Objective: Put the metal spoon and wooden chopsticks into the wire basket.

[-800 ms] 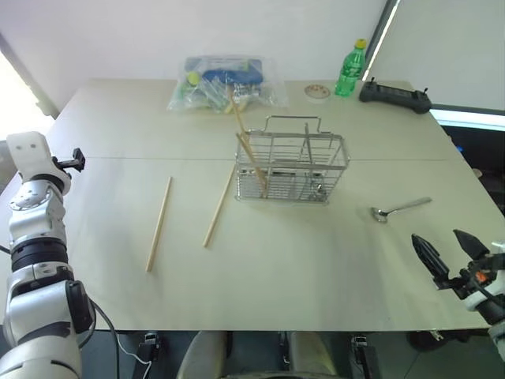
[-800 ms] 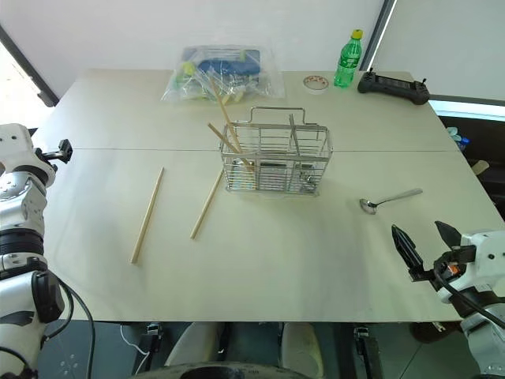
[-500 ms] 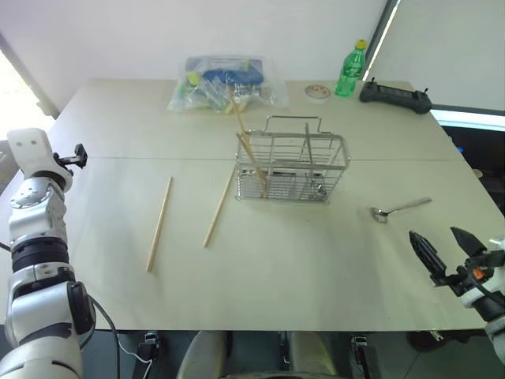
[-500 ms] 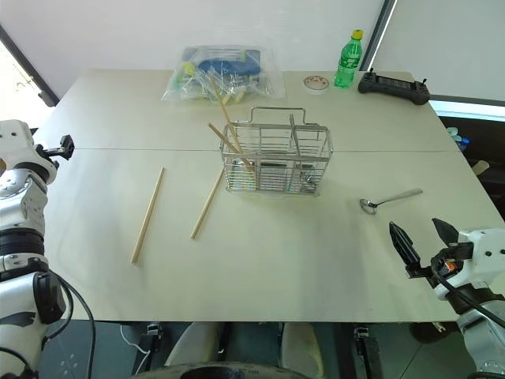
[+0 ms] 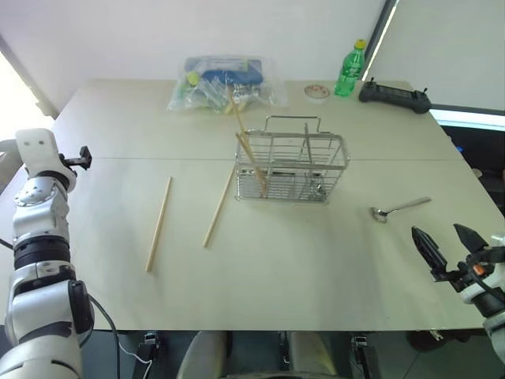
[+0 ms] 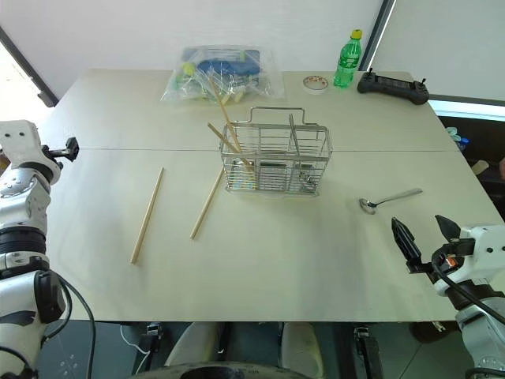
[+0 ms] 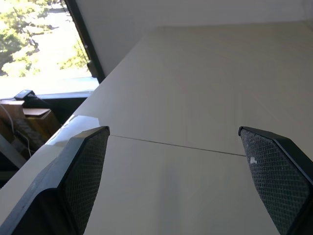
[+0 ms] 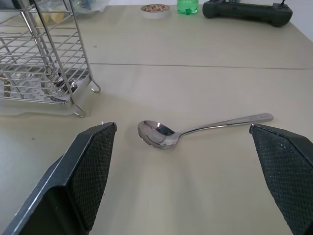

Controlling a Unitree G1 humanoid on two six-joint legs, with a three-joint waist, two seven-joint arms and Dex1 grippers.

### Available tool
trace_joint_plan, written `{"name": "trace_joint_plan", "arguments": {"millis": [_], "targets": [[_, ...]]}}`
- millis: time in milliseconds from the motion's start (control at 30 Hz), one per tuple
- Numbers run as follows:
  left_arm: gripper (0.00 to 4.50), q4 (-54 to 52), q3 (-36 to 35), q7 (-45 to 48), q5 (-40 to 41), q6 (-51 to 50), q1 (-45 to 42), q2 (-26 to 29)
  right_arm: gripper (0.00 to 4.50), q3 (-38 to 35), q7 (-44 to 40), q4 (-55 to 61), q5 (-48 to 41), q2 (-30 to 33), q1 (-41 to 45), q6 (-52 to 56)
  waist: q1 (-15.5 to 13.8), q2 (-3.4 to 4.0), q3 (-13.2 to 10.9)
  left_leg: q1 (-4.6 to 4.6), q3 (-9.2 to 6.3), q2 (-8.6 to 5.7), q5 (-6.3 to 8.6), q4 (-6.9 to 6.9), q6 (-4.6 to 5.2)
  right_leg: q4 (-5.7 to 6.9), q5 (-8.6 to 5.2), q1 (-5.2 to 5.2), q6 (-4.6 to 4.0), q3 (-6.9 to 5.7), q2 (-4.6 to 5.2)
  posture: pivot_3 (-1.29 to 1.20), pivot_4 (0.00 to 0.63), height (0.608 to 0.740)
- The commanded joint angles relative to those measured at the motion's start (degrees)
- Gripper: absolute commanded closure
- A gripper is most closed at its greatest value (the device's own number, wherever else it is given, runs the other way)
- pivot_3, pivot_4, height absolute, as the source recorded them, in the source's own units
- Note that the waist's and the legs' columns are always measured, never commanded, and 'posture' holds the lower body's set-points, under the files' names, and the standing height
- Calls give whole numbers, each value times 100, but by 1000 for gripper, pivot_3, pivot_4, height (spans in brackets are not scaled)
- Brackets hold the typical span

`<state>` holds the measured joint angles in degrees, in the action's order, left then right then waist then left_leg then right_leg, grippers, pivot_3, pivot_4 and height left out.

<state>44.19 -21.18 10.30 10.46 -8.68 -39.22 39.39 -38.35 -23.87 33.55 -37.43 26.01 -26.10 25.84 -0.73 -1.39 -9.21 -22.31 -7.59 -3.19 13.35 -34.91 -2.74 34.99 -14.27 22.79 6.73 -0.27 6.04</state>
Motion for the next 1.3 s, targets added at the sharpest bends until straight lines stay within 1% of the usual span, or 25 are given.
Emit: {"name": "trace_joint_plan", "arguments": {"millis": [33,133,200,300,467,533,600,633,800,900,967,1067,1133,1200,1300], "targets": [[10,-101,-81,30,36,-16,-190,182,0,-151,34,164,-87,51,12,-49,0,0,0,0,0,0,0,-1,0,0,0,-1,0,0,0,0,150,721],[10,-181,-97,285,151,-15,-251,197,0,-157,9,74,-58,109,59,-55,-2,0,0,0,0,0,0,-4,0,1,0,-2,-1,0,-1,0,150,721],[10,-426,-144,669,391,-267,-275,202,0,-386,151,-49,-387,170,358,30,3,0,0,0,0,0,0,-8,0,1,-1,-4,-2,0,-2,0,150,721],[10,-1093,-232,1508,967,-881,-150,284,0,-849,211,-194,-857,575,712,295,11,2,-2,0,1,1,0,-17,0,1,1,-6,-10,1,0,0,150,721],[10,-2696,54,3051,1921,-2155,60,598,0,-1139,-612,-596,-764,1704,773,461,15,2,-2,0,6,5,1,-10,2,1,-6,-5,-22,2,-6,0,150,721],[10,-3375,281,3828,2329,-2605,148,820,0,-1125,-1217,-928,-672,2372,910,463,23,14,-11,-2,11,4,1,-11,3,0,-7,-4,-23,2,-6,0,150,721],[10,-3895,426,4349,2658,-2960,230,961,0,-1017,-1748,-1228,-530,2878,1022,399,26,20,-13,0,23,3,1,-17,4,-2,-8,-8,-27,6,-2,0,150,721],[10,-4043,454,4477,2761,-3090,255,998,0,-971,-1920,-1325,-470,3014,1064,370,24,19,-13,6,26,5,1,-20,5,-2,-9,-14,-28,7,-1,0,150,721],[10,-4508,487,4762,3039,-3437,345,1061,0,-848,-2385,-1628,-232,3257,1306,270,17,17,-18,13,26,16,2,-17,6,-4,-11,-24,-31,2,-11,0,150,721],[10,-5869,1325,5702,3393,-3585,690,1129,0,198,-3362,-2855,54,4100,2466,-123,97,32,-35,7,47,14,2,-29,7,-8,-8,-20,-32,8,3,0,150,721],[10,-6134,1733,5758,3307,-3523,725,937,0,891,-3867,-3473,399,4328,2997,-453,132,64,-41,12,97,7,0,-28,19,-26,-8,-26,-32,5,47,0,150,721],[10,-6284,2273,5801,2929,-3168,751,702,0,1807,-4382,-4352,1053,4345,3744,-1185,137,30,-35,13,108,23,2,-23,34,-57,-7,-55,-31,-10,44,0,150,721],[10,-6325,2458,5807,2794,-3004,720,579,0,2250,-4660,-4853,1423,4298,4173,-1674,135,39,-41,-7,106,18,3,-18,37,-61,-4,-37,-27,-10,42,0,150,721],[10,-6299,2535,5811,2752,-2960,658,500,0,2539,-4806,-5242,1684,4252,4526,-2007,139,58,-50,-12,116,6,7,-18,43,-64,1,-29,-15,-3,47,0,150,721],[10,-6238,2555,5766,2763,-2997,525,366,0,2809,-5060,-5547,1823,4168,4892,-2133,139,62,-52,-12,121,-1,8,-14,45,-67,18,-28,18,-2,50,0,150,721]]}}
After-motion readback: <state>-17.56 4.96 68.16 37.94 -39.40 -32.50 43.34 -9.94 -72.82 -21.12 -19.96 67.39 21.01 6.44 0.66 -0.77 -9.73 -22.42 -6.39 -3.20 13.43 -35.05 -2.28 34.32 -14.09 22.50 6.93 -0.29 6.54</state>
